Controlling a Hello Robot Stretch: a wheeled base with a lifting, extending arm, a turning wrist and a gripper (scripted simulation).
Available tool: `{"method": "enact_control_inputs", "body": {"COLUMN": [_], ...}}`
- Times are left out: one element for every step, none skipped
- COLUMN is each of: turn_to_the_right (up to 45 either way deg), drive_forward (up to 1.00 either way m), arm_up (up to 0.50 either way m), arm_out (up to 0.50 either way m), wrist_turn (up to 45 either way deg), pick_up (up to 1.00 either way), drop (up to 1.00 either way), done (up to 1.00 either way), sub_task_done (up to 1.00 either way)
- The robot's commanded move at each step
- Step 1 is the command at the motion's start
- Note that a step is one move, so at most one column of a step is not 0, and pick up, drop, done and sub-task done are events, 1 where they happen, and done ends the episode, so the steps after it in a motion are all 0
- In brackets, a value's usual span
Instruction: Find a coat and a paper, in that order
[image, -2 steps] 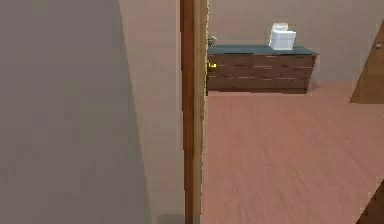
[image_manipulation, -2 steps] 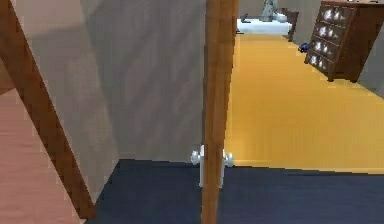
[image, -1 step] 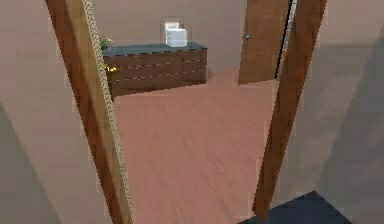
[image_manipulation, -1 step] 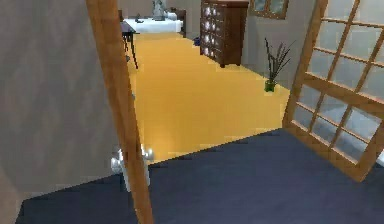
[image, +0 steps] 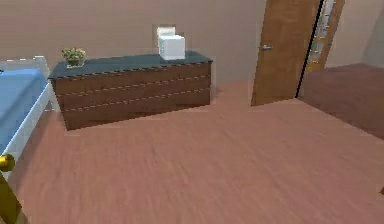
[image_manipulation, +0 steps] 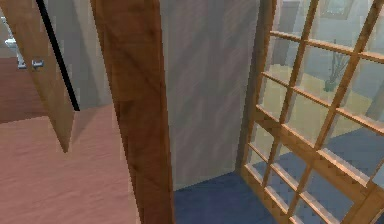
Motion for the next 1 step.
{"method": "enact_control_inputs", "body": {"turn_to_the_right": [3.0], "drive_forward": [0.00], "arm_up": [0.00], "arm_out": [0.00], "wrist_turn": [0.0], "pick_up": [0.00], "drop": [0.00], "done": [0.00], "sub_task_done": [0.00]}}
